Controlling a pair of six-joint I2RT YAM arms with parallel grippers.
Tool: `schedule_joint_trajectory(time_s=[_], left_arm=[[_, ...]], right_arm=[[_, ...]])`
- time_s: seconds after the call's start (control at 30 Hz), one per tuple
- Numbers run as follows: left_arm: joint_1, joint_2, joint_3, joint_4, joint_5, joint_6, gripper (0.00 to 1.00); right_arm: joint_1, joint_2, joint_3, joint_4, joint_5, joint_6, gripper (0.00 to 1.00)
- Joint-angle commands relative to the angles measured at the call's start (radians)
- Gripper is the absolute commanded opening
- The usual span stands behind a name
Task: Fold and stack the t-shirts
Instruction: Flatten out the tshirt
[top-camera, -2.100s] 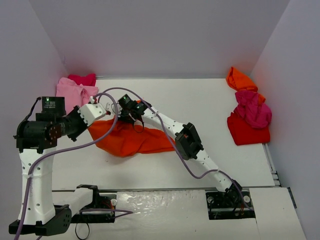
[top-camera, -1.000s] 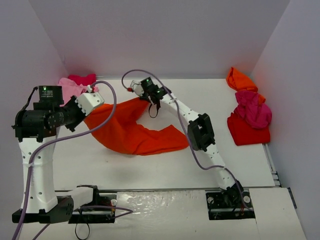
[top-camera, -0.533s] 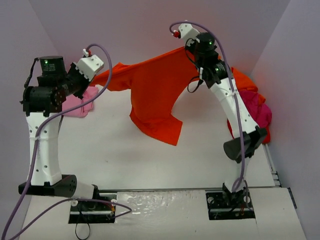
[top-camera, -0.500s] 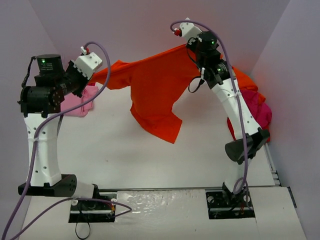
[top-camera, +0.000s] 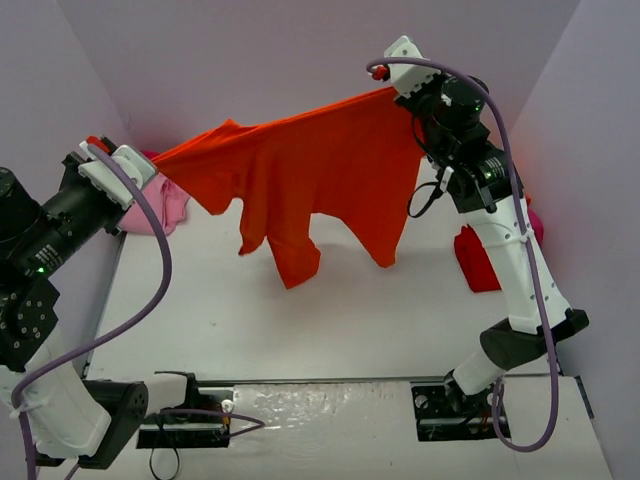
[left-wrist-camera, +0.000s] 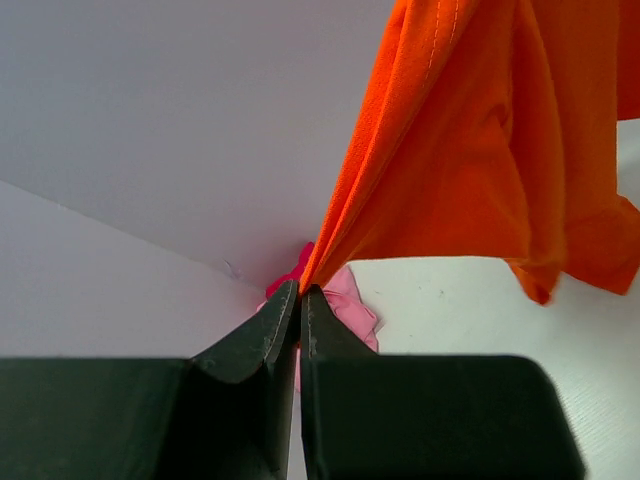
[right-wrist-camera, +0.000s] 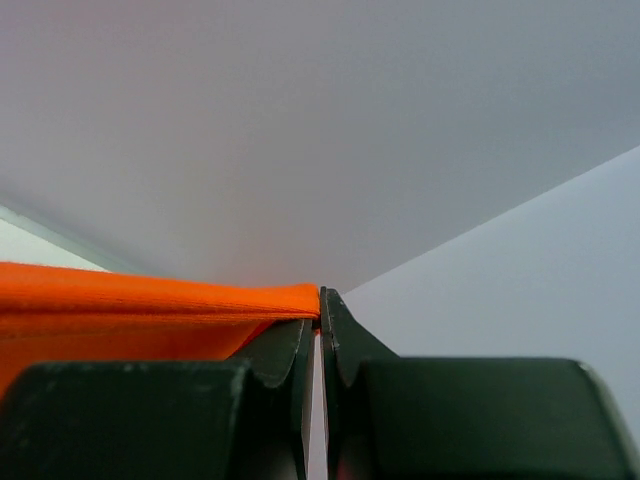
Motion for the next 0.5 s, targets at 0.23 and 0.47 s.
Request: schedule_joint_trajectory(time_s=[0.23, 0.47], left_arm=[[-0.007, 0.057, -0.117, -0.197, -0.236, 0.233, 0.0], [-0.017, 0.073, -0.292, -0.226, -0.357, 0.292, 0.0]], right_arm=[[-0.033, -0.036, -0.288, -0.251, -0.026, 0.073, 0.0], [0.025, 0.176, -0.487, -0.294, -0.18, 0.123, 0.0]])
